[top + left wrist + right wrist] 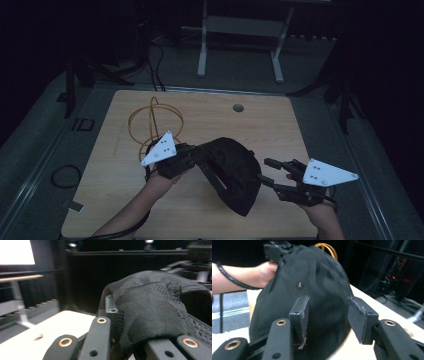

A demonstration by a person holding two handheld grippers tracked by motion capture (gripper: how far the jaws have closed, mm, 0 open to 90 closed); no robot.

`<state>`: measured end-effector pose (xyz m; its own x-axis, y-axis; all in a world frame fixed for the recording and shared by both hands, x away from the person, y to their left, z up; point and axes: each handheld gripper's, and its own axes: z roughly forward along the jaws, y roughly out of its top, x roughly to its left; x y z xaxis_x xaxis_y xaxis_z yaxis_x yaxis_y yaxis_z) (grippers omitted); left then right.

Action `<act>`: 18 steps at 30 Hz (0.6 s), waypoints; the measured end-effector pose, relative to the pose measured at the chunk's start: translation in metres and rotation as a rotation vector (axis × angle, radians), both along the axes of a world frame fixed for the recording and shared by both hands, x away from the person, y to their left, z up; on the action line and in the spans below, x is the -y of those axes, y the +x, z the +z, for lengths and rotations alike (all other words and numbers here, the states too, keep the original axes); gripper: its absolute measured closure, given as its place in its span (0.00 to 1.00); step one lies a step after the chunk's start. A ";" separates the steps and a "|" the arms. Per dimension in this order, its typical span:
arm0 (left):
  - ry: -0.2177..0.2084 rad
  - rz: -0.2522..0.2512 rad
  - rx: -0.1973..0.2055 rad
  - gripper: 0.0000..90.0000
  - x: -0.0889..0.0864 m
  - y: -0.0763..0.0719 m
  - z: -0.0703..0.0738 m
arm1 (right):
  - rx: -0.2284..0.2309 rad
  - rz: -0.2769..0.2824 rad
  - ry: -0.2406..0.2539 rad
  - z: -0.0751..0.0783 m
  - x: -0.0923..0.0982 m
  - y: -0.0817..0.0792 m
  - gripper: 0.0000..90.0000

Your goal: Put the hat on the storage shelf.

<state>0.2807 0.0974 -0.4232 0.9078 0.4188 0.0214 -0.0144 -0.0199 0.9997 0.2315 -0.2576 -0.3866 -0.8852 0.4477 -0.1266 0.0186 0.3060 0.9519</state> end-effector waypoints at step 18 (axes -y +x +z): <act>-0.013 -0.062 -0.017 0.98 0.009 -0.001 0.001 | 0.007 0.058 -0.104 -0.003 -0.036 0.012 0.54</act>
<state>0.2793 0.0888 -0.4224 0.9322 0.3620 0.0007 0.0020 -0.0070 1.0000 0.2435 -0.2218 -0.3894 -0.9084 0.3794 -0.1759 -0.0085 0.4038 0.9148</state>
